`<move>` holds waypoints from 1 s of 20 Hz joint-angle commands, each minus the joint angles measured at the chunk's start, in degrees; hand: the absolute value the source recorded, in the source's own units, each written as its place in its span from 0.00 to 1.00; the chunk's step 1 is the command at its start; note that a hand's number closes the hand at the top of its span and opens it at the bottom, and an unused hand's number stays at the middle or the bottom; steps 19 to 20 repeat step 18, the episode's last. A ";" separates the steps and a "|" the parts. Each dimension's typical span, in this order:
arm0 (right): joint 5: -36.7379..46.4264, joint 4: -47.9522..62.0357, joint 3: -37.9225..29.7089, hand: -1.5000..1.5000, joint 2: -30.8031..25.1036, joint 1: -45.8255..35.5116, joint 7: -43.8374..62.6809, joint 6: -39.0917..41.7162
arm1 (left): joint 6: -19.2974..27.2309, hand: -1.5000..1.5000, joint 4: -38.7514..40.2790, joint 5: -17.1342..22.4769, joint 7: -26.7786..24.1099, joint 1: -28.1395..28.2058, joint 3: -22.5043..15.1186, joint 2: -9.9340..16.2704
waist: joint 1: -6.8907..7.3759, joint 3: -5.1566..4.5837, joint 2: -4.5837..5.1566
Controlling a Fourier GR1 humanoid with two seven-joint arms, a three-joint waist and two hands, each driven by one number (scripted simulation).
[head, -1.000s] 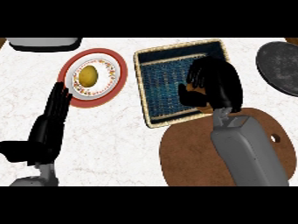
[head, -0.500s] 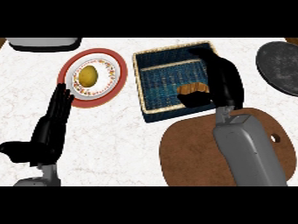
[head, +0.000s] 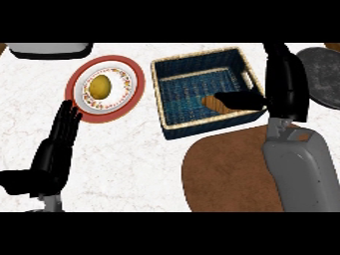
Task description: Pick the croissant from the cutting board and place it in the basket
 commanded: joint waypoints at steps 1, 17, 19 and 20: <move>-1.55 -4.45 -4.92 0.00 -4.27 -2.87 3.18 4.39 | -0.04 0.50 0.34 -0.22 1.22 -2.17 1.09 0.73 | -0.18 -0.01 0.01; -32.15 -22.94 -27.11 0.00 -13.78 11.26 -0.04 14.75 | -0.10 0.50 2.09 -0.18 1.34 -3.49 2.18 -0.03 | -0.62 0.02 -0.03; -34.07 -20.31 -27.95 0.00 -15.36 8.66 -0.32 15.73 | -2.15 0.50 4.89 1.59 -2.42 -2.95 3.55 0.31 | -0.38 0.00 0.04; -34.07 -20.31 -27.95 0.00 -15.36 8.66 -0.32 15.73 | -2.15 0.50 4.89 1.59 -2.42 -2.95 3.55 0.31 | -0.38 0.00 0.04</move>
